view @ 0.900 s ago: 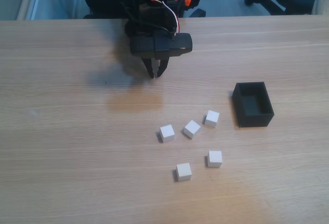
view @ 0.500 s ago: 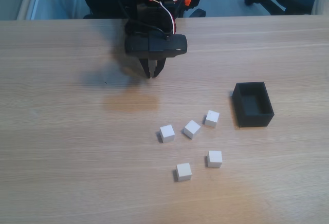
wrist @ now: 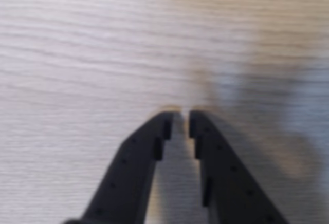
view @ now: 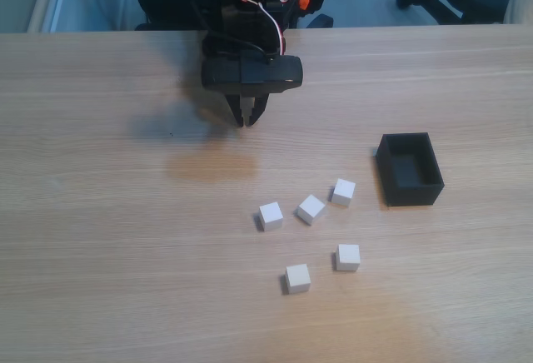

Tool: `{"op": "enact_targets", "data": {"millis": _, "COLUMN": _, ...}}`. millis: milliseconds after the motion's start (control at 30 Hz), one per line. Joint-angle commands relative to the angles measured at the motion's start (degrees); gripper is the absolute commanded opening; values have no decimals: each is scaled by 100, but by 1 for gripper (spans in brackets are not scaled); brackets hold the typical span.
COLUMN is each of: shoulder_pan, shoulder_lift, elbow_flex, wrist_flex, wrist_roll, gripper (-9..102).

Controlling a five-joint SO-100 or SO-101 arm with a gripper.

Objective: Pick blocks and place them in the box.

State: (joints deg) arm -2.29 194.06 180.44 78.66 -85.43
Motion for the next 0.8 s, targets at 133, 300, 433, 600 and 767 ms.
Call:
{"op": "enact_targets", "data": {"millis": 133, "shoulder_pan": -9, "shoulder_lift": 141, "elbow_flex": 352, "wrist_flex": 299, "wrist_roll": 70, "gripper": 0}}
{"op": "enact_targets", "data": {"millis": 300, "shoulder_pan": -44, "shoulder_lift": 141, "elbow_flex": 352, "wrist_flex": 290, "wrist_roll": 185, "gripper": 0}}
{"op": "enact_targets", "data": {"millis": 433, "shoulder_pan": -62, "shoulder_lift": 141, "elbow_flex": 352, "wrist_flex": 281, "wrist_roll": 202, "gripper": 0}}
{"op": "enact_targets", "data": {"millis": 600, "shoulder_pan": -88, "shoulder_lift": 141, "elbow_flex": 352, "wrist_flex": 281, "wrist_roll": 211, "gripper": 0}}
{"op": "enact_targets", "data": {"millis": 767, "shoulder_pan": -53, "shoulder_lift": 26, "elbow_flex": 211, "wrist_flex": 308, "wrist_roll": 79, "gripper": 1}}
